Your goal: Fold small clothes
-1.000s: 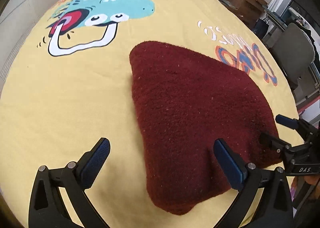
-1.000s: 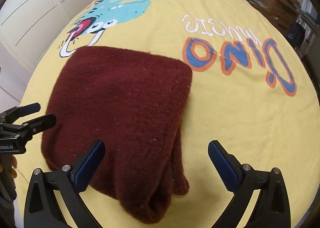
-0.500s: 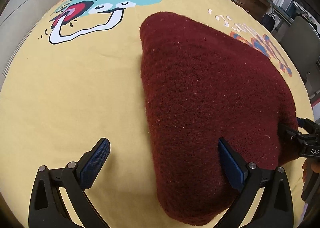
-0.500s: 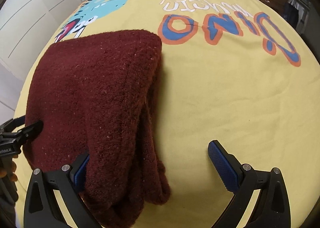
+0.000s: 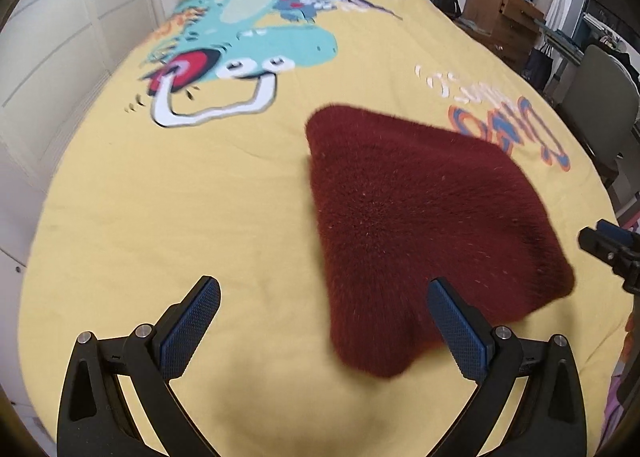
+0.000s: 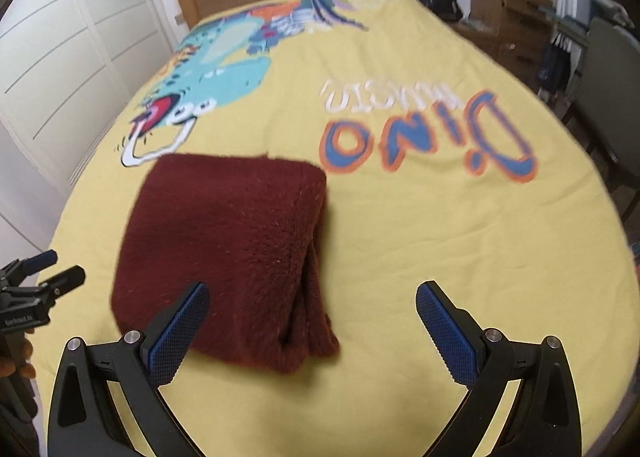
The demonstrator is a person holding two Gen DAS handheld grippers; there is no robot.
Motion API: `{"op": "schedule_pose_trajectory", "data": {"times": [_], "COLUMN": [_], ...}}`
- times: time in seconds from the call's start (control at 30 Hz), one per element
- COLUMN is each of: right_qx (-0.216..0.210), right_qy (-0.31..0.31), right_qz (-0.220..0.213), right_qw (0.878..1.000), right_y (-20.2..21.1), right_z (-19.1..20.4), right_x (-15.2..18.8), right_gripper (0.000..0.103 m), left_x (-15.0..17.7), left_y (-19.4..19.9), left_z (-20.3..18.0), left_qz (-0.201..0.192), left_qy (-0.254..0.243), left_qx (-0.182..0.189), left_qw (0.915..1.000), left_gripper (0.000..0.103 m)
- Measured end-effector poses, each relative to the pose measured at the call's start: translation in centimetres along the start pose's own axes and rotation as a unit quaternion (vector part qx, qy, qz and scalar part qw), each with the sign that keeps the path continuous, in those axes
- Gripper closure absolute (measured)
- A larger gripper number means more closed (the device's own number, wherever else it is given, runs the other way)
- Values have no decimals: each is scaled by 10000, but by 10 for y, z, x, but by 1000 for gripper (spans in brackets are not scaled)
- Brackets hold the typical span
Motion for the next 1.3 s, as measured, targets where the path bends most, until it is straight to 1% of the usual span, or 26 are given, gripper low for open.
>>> {"op": "schedule_pose_trajectory", "data": {"times": [0.1,0.2,0.37,0.53,0.63,0.73,0.77,0.9,1.03,1.13,1.3], "right_qx": [123,241,397,556,609,602,625,670,683,688,707], "right_qy": [92,158,80,75,60,-3,0,-2,-26,-21,-1], "right_qz": [-113,-172,-345,-402,-424,-424,-425,-428,-422,-403,-373], "right_qw": [9998,9994,9986,9976,9972,9973,9971,9968,9968,9968,9968], "right_y": [28,51,87,108,117,122,123,125,126,125,123], "right_z": [-2,-5,-10,-13,-14,-17,-17,-19,-20,-19,-20], "right_x": [7,19,42,59,66,71,72,73,75,75,75], "right_gripper": [0,0,0,0,0,0,0,0,0,0,0], "left_x": [3,10,32,55,66,72,73,74,75,76,78], "left_y": [34,54,71,83,87,92,94,98,100,100,98], "left_z": [-1,-1,2,4,4,6,5,6,7,8,8], "left_qz": [-242,-338,-362,-382,-328,-338,-356,-368,-385,-387,-349], "left_qy": [-71,-115,-2,76,68,114,78,105,56,66,16], "left_qx": [-124,-236,-347,-434,-527,-488,-554,-539,-604,-546,-611], "left_qw": [9996,9991,9987,9983,9980,9982,9978,9978,9974,9977,9975], "left_gripper": [1,1,1,1,1,1,1,1,1,1,1]}}
Point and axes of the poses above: each gripper's, at about its wrist camera, not at the fingertips, and y roughly against the way its jaws point, z to its left, x to its underside, the point moved 3 cm from there along -y, roughly the way its jaws point, and after that the axes turned 2 degrees about x, right-handed, at the moved point
